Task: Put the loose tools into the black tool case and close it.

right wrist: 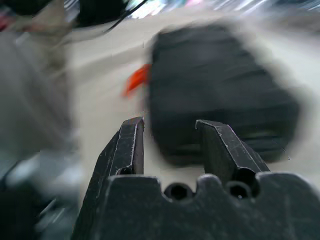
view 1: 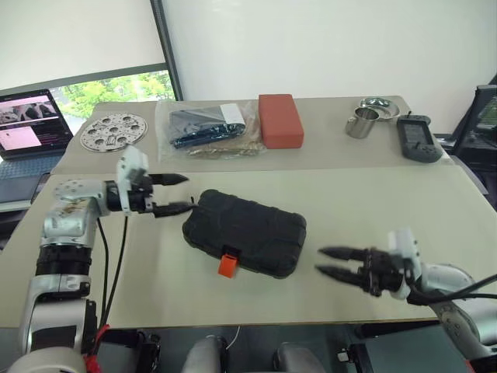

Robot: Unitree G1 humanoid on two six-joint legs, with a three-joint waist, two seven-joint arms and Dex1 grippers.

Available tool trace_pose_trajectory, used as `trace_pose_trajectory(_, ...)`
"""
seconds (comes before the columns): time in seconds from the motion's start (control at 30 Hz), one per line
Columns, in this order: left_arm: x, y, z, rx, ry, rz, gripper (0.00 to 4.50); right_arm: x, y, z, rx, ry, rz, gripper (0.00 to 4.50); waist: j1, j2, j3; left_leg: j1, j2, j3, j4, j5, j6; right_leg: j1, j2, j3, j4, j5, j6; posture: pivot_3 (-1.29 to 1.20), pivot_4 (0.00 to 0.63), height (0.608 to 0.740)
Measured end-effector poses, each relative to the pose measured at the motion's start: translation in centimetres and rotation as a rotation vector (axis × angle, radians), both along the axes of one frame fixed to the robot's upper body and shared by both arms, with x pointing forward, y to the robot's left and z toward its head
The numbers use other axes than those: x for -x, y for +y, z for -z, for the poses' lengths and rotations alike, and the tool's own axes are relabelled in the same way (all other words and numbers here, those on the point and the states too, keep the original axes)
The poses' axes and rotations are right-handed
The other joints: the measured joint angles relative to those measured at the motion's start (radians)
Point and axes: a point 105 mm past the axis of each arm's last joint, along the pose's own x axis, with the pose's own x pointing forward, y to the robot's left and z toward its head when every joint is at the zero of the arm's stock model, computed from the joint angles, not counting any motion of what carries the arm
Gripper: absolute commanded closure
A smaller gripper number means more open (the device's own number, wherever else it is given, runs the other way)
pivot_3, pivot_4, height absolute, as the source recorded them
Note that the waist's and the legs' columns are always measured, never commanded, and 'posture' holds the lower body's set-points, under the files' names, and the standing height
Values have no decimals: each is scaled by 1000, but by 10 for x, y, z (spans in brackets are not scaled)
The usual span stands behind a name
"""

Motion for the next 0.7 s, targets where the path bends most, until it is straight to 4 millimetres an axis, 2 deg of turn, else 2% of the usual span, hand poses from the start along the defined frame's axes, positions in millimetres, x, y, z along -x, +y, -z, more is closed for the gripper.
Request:
trace_pose_trajectory(0.1,6,-16,8,-58,-17,74,0,20,10,14,63,84,-95,2509,3,0,0,-1,0,0,2,0,0,0,0,0,0,0,0,0,150,740)
trace_pose_trajectory(0.17,6,-30,9,-52,-32,103,0,25,18,21,85,102,-130,2509,2,-1,0,-1,0,-1,3,0,1,0,0,0,0,0,0,0,150,740)
trace_pose_trajectory(0.27,2,-46,18,-110,-70,141,0,17,38,25,55,70,-109,2509,-4,-1,0,-1,0,-1,4,0,1,0,1,1,0,0,0,0,150,740)
trace_pose_trajectory(0.37,-4,-54,26,-127,-82,135,0,9,54,26,22,63,-76,2509,-7,-1,0,-1,0,-1,4,0,1,-1,3,2,0,0,0,0,150,740)
trace_pose_trajectory(0.57,-17,-53,25,-130,-100,81,0,-40,69,20,-35,1,103,2509,-6,-1,0,0,1,0,4,0,0,-1,3,1,1,0,0,0,150,740)
trace_pose_trajectory(0.7,-23,-55,26,-123,-96,61,0,-87,60,11,-52,-71,309,2509,-7,0,0,1,0,0,4,0,0,-1,2,1,2,0,0,0,150,740)
